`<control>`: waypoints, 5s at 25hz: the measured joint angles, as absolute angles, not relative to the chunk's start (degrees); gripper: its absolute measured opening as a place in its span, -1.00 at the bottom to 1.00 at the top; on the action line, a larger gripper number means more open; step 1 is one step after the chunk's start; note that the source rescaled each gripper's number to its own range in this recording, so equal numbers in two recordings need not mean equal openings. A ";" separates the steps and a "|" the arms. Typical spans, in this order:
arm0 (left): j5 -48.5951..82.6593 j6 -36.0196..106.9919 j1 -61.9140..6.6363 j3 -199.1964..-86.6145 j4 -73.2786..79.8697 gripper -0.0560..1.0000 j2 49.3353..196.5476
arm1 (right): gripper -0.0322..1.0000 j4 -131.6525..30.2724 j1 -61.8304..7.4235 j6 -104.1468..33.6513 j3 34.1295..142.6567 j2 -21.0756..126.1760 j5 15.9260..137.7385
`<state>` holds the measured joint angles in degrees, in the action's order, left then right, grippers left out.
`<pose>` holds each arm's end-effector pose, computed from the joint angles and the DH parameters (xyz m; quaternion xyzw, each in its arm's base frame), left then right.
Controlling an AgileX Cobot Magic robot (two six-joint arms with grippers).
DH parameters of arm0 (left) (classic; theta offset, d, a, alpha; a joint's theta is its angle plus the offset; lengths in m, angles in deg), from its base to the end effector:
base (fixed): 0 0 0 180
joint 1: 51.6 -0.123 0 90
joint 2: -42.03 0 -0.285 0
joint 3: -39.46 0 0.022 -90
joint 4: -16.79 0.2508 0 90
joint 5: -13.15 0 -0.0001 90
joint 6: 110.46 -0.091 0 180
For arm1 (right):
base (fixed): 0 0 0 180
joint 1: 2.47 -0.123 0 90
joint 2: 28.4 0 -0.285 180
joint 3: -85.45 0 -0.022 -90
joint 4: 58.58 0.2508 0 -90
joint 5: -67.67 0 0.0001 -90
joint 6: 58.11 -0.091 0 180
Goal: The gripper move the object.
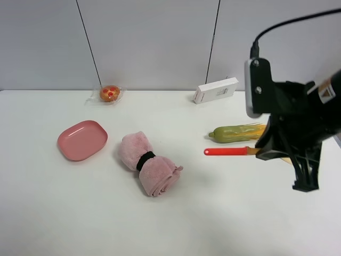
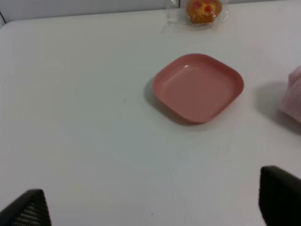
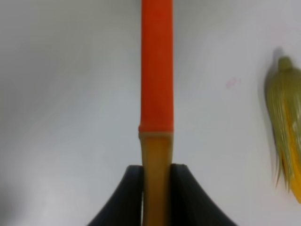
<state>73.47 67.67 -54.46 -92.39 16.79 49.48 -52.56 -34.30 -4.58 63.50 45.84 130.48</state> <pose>-0.0063 -0.0003 0.2799 -0.0073 0.8476 0.0219 0.5301 0.1713 0.1163 0.3076 -0.6545 0.7321 0.0151 0.1882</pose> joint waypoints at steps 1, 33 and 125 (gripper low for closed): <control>73.47 67.67 -54.46 -92.39 16.79 1.00 49.48 | -0.92 -52.68 -33.08 -2.14 60.91 44.05 128.60; 73.47 67.67 -54.46 -92.39 16.79 1.00 49.48 | -0.92 -57.21 -24.27 12.65 48.67 62.05 103.72; 73.47 67.67 -54.46 -92.39 16.79 1.00 49.48 | 0.89 -60.95 -17.28 -48.18 69.69 33.85 102.10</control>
<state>73.47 67.67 -54.46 -92.39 16.79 49.48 -60.95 -17.28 -48.18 69.69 33.85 102.10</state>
